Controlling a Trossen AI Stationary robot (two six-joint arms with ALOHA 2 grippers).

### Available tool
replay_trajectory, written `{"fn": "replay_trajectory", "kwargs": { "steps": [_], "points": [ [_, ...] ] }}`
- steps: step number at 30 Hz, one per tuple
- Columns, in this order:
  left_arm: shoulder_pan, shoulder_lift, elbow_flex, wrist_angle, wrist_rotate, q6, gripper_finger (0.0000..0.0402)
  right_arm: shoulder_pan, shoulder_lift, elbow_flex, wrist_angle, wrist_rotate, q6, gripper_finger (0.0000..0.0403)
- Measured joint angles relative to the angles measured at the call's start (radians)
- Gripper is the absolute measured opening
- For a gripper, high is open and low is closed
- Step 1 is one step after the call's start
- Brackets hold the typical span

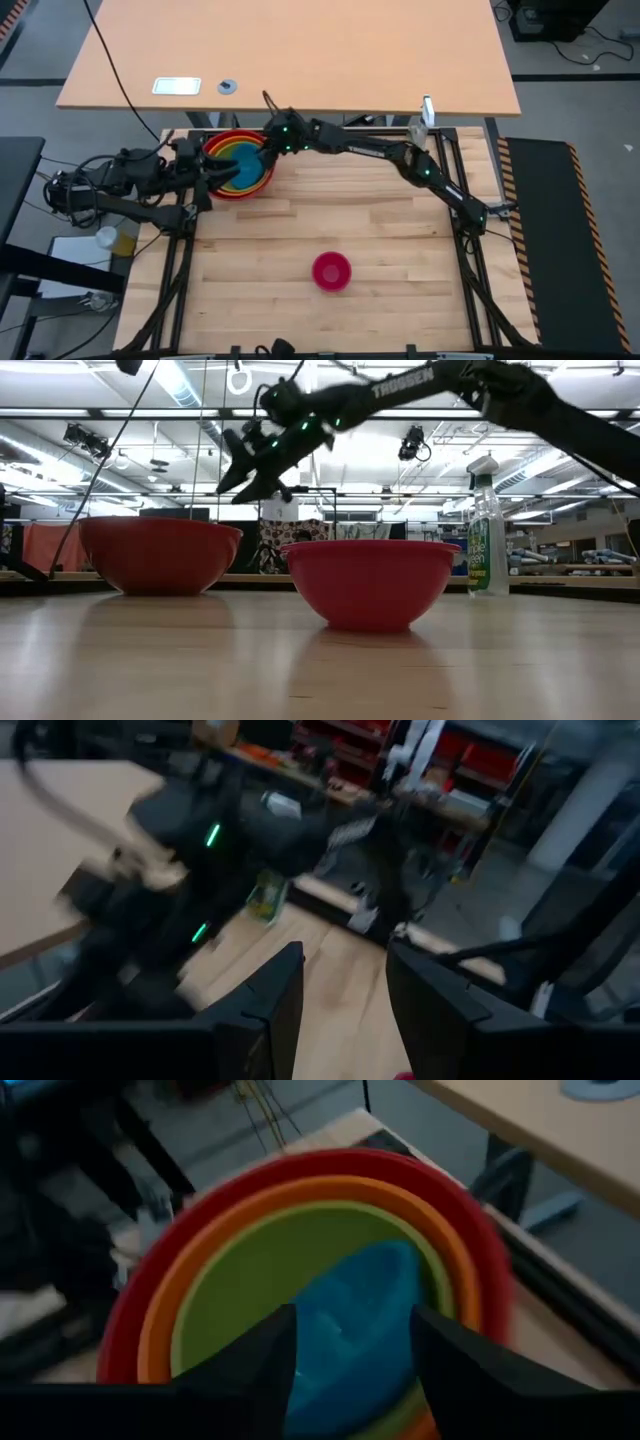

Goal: Nest bowls inside each other
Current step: Stack the blue bowl on top of the green bowl

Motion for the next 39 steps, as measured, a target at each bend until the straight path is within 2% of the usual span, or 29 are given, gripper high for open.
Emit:
{"fn": "replay_trajectory", "kwargs": {
  "steps": [4, 10, 14, 16, 21, 23, 25, 29, 36, 39],
  "points": [
    [0.0, 0.003, 0.0, -0.061, -0.015, -0.016, 0.0148, 0.021, -0.082, 0.0, -0.227, -0.035, -0.108, 0.0205],
    [0.0, 0.014, 0.0, -0.147, -0.105, -0.026, 0.0148, 0.083, -0.139, 0.0, -0.701, -0.168, -0.134, 0.0201],
    [0.008, 0.062, 0.0, -0.25, -0.218, -0.058, 0.0148, 0.137, -0.158, 0.0, -0.943, -0.127, -0.195, 0.0201],
    [0.038, 0.106, 0.001, -0.287, -0.223, -0.056, 0.0148, 0.161, -0.17, 0.0, -1.002, -0.112, -0.207, 0.0201],
    [0.156, 0.24, 0.0, -0.384, -0.121, -0.043, 0.0148, 0.197, -0.242, 0.0, -1.02, -0.087, -0.204, 0.0201],
    [0.209, 0.293, -0.004, -0.436, -0.109, -0.039, 0.0148, 0.205, -0.273, -0.001, -1.029, -0.042, -0.203, 0.0201],
    [0.262, 0.319, -0.052, -0.418, -0.09, -0.023, 0.0148, 0.209, -0.306, -0.016, -1.03, 0.008, -0.202, 0.0201],
    [0.367, 0.307, -0.206, -0.25, 0.055, 0.029, 0.0148, 0.211, -0.403, -0.107, -1.026, 0.063, -0.17, 0.0201],
    [0.52, 0.303, -0.369, -0.074, 0.061, 0.015, 0.0148, 0.258, -0.622, -0.423, -0.91, 0.088, -0.045, 0.0201],
    [0.578, 0.318, -0.435, 0.08, 0.145, 0.023, 0.0148, 0.291, -0.719, -0.58, -0.803, 0.088, 0.032, 0.0201]
  ]
}}
